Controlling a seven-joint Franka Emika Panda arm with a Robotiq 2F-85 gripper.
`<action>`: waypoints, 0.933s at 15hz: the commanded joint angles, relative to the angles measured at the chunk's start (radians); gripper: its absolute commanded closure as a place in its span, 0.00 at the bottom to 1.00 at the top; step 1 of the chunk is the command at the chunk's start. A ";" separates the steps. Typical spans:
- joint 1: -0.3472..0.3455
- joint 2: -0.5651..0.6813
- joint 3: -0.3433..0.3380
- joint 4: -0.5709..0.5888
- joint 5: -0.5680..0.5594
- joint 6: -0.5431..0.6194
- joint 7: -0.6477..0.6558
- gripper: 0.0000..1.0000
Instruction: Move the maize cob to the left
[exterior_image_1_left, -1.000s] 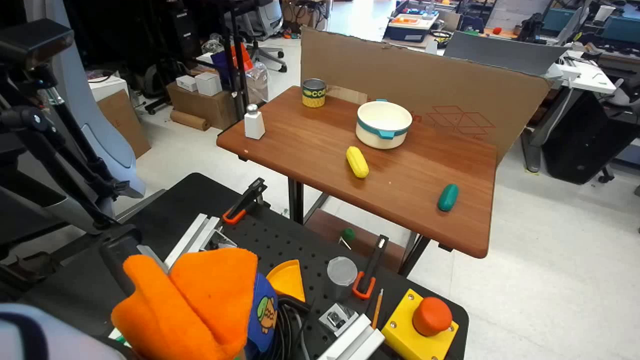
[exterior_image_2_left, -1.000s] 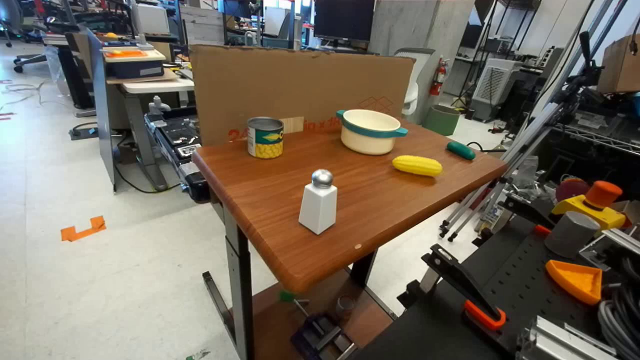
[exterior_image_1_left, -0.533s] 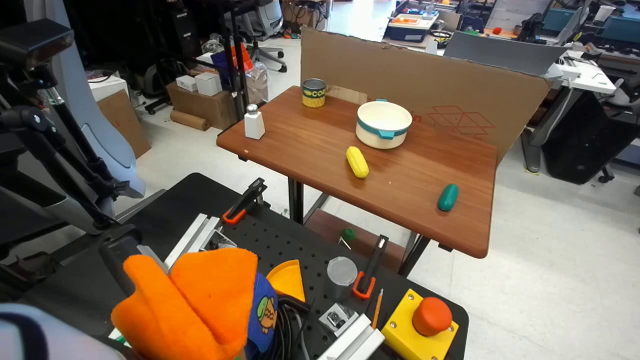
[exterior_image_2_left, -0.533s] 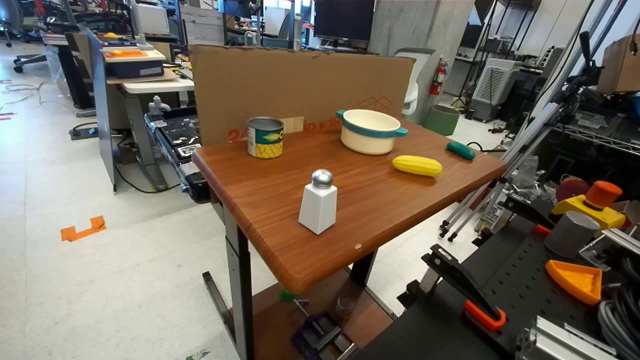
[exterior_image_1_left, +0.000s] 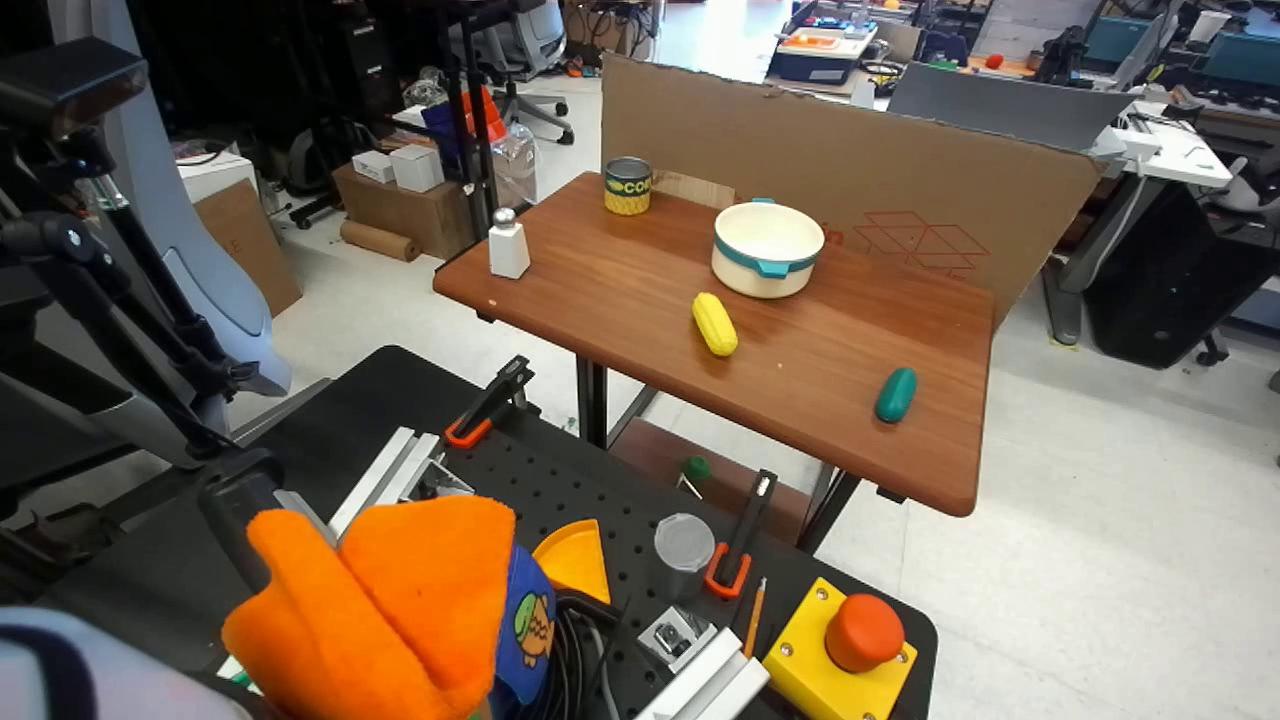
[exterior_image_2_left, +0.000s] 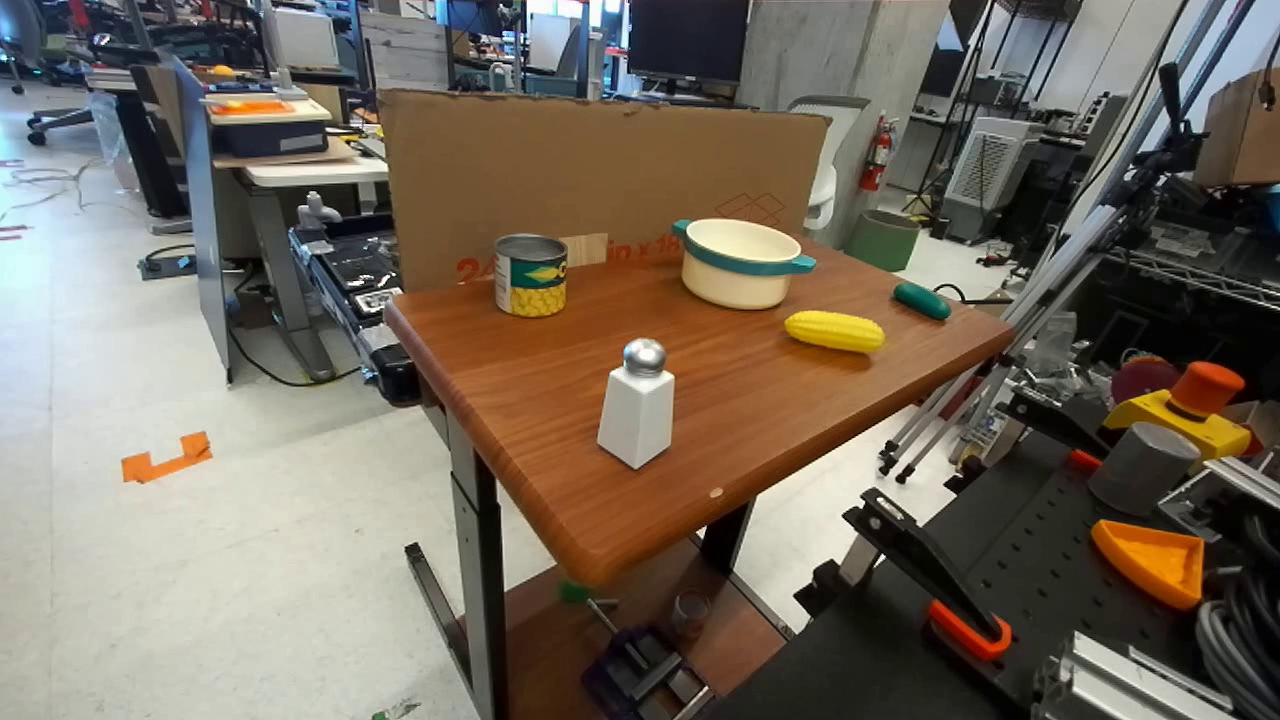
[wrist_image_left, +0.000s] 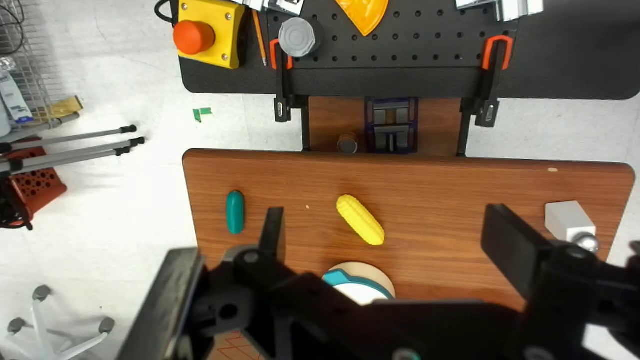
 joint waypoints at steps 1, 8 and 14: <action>0.011 0.002 -0.009 0.002 -0.007 -0.003 0.007 0.00; -0.025 0.202 -0.028 0.032 -0.086 0.233 -0.019 0.00; -0.041 0.525 -0.090 0.162 -0.092 0.357 -0.098 0.00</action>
